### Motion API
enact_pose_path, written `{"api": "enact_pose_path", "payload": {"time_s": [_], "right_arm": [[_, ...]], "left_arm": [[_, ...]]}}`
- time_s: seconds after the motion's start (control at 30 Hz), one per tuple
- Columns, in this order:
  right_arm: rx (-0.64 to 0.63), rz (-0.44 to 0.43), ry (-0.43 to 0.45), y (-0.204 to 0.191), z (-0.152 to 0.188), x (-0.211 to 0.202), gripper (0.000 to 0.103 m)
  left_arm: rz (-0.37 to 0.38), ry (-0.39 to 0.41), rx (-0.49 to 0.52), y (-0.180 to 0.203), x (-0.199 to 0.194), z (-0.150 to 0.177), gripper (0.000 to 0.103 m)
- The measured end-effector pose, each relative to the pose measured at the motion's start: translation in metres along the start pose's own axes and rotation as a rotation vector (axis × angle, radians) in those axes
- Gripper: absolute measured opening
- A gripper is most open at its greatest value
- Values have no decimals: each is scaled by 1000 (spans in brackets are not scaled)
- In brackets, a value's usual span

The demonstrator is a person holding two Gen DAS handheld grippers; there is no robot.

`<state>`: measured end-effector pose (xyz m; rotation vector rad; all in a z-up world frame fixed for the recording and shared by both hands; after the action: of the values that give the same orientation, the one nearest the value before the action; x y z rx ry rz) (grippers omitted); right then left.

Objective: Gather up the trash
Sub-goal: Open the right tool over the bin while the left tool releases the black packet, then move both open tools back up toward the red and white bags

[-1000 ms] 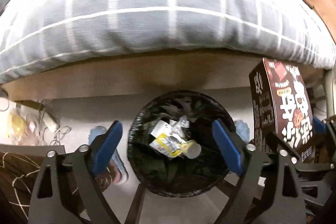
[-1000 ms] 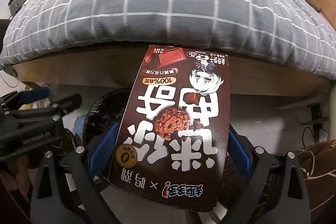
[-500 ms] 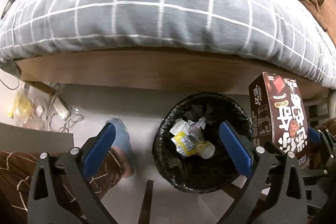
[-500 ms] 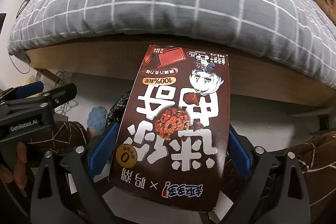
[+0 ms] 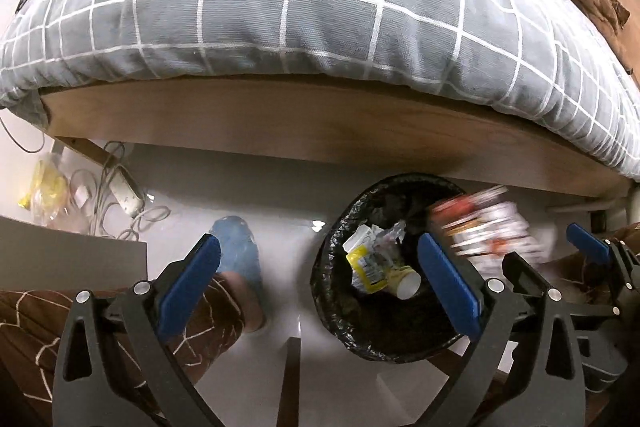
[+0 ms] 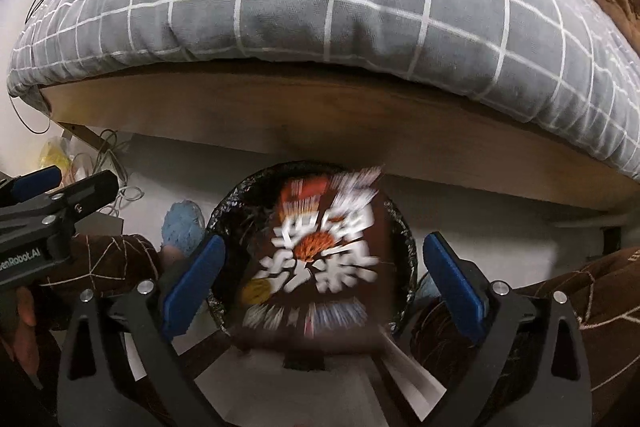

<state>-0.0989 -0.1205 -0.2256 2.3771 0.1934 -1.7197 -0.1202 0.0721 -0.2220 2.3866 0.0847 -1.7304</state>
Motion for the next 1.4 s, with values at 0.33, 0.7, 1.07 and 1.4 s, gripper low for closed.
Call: {"api": "enact_pose_path", "payload": {"time_s": [0.33,0.7,1.07,1.4], "right_arm": [[14,45,54,0,-12,-12,96],[18,100,209,10,-28,-60,96],[77,124,361,44,-56,-129,95],[97,109,454,62,-94,-168,95]], "left_arm": [[-5,20,31,12,-5,-5,97],[25,165,65,34,-55,-21,97],[27,272,85,55,-113,-43,97],[2,344,69,60,-151,-81,97]]}}
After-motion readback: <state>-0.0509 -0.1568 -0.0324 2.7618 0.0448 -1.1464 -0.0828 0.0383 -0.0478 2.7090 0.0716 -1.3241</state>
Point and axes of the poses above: each gripper's, at about its wrist camera, not at the fingertips, and x roughly the way its jaws point, y to its right, z to its underside, the point moved 5 cm from there along x, roughly the way its jaws point, and after that the axes turned 3 degrees about z, right-handed, at the moved point
